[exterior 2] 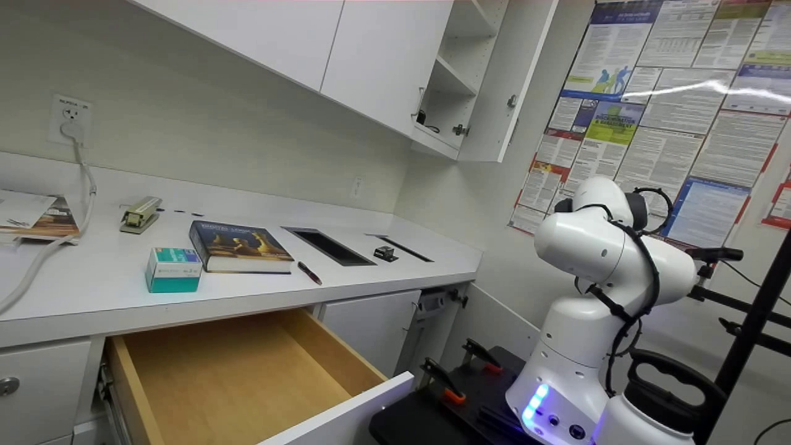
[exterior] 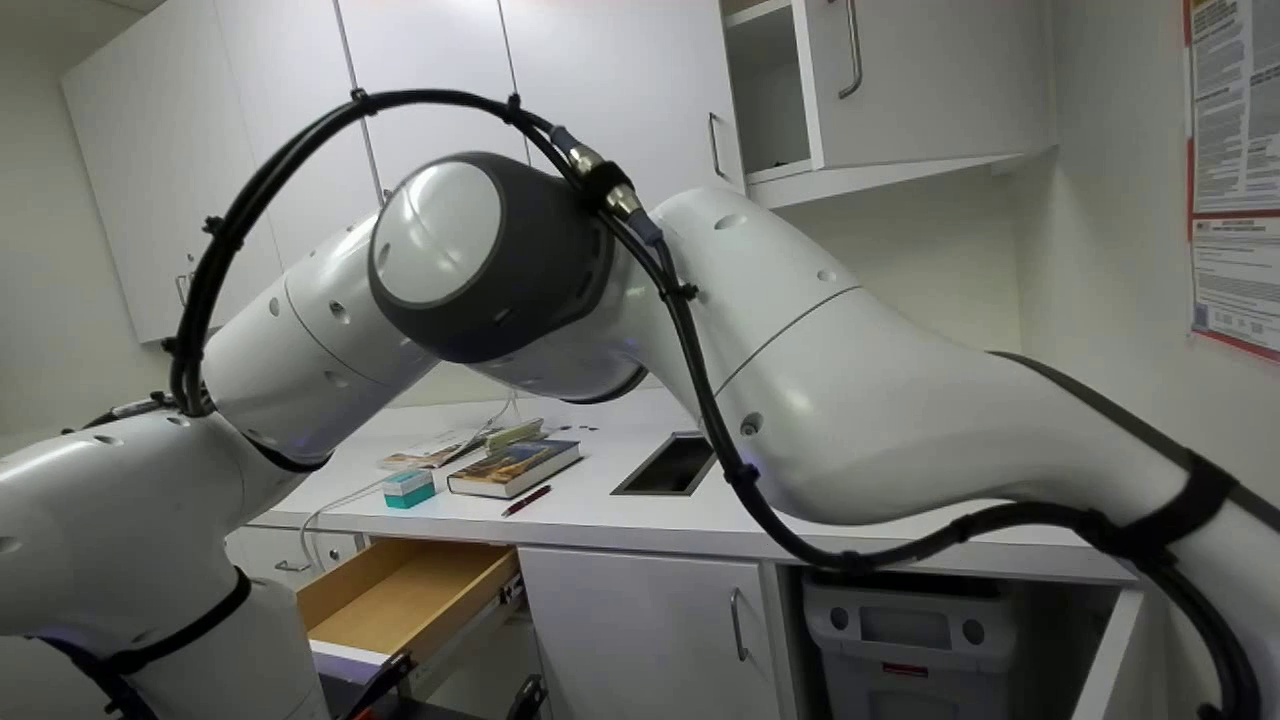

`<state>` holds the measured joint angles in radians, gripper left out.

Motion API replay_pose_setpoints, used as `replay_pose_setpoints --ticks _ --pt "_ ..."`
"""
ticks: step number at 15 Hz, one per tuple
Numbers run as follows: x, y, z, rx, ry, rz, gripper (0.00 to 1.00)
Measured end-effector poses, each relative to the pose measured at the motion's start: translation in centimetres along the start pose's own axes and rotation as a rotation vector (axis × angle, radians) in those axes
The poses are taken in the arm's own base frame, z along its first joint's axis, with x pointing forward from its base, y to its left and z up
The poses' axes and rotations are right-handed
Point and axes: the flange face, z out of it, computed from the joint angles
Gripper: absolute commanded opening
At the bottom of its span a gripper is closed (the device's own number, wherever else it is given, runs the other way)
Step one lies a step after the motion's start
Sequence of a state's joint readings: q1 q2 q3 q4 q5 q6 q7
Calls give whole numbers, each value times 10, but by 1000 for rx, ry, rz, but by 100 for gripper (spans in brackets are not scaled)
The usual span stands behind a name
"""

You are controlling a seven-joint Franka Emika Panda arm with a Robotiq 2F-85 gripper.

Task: Open the rightmost cabinet door of the lower cabinet

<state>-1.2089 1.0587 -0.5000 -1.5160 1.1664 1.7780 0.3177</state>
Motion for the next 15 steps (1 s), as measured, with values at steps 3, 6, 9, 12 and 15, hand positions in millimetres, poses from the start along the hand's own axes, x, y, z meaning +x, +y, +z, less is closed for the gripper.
replay_pose_setpoints --ticks 3,6,9,12,15 --pt "-16 -26 -8 58 200 -53 73" --pt "-42 -27 6 25 317 -121 93" --pt "-71 -24 14 29 482 -170 100" --pt "-97 -22 -4 67 648 -204 100" --pt "-116 -11 -27 9 727 -255 100"
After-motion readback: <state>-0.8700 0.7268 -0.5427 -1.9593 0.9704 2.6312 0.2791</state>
